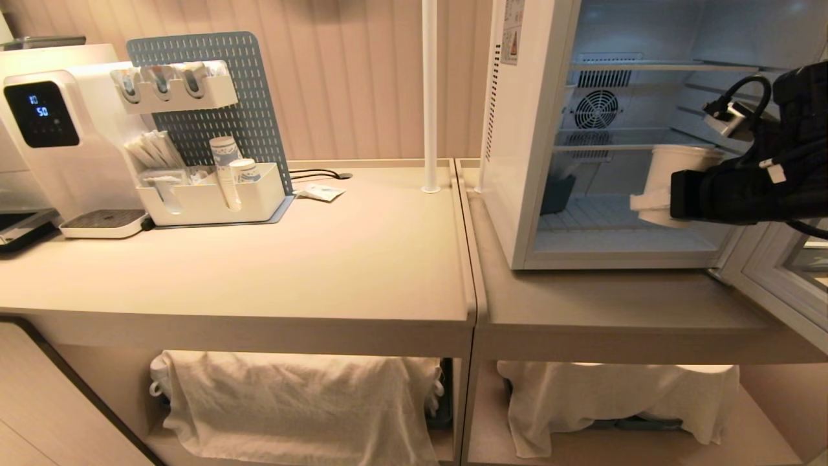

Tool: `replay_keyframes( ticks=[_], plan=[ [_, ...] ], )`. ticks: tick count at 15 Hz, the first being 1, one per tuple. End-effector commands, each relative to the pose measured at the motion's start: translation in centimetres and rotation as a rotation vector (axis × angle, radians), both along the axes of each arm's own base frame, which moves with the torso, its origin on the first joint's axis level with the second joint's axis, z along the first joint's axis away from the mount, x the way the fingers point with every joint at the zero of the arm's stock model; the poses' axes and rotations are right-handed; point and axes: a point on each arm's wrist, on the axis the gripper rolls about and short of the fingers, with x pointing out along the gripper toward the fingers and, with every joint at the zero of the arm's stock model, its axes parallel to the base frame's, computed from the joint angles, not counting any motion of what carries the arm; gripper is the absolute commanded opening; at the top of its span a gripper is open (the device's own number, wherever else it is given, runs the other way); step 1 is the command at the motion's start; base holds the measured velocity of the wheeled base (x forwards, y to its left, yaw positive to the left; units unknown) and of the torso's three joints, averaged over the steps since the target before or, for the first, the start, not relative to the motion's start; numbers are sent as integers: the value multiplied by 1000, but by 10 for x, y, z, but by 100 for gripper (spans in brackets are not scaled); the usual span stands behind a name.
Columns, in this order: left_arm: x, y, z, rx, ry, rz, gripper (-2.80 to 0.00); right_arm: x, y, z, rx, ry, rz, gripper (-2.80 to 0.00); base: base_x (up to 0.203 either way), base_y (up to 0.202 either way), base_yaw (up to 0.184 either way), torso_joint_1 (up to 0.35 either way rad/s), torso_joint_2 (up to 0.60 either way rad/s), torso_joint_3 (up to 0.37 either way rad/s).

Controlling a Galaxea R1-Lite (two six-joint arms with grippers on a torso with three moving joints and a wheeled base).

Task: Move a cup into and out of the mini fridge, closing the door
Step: Put the paper cup in the freezer

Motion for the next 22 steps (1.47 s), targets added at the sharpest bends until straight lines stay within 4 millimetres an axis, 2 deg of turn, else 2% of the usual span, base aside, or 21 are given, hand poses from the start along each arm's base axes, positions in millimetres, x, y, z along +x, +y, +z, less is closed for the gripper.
replay_keyframes(
  ticks=[1,2,7,10,12,17,22],
  plan=[
    [0,0,0,0,0,1,-280,11,-5,-13,0,16,-19,-280,0,0,0,0,0,0],
    [0,0,0,0,0,0,-280,16,-7,-19,-2,14,-27,-280,0,0,0,0,0,0],
    [0,0,0,0,0,0,-280,30,-10,-22,-18,-30,-67,-280,0,0,0,0,0,0],
    [0,0,0,0,0,1,-280,48,-9,-31,-18,-94,-73,-280,0,0,0,0,0,0],
    [0,0,0,0,0,1,-280,61,-9,-42,-17,-125,-75,-280,0,0,0,0,0,0],
    [0,0,0,0,0,1,-280,78,-9,-72,-43,-60,-63,-280,0,0,0,0,0,0],
    [0,0,0,0,0,1,-280,96,-11,-82,-55,-125,-72,-280,0,0,0,0,0,0]
  ],
)
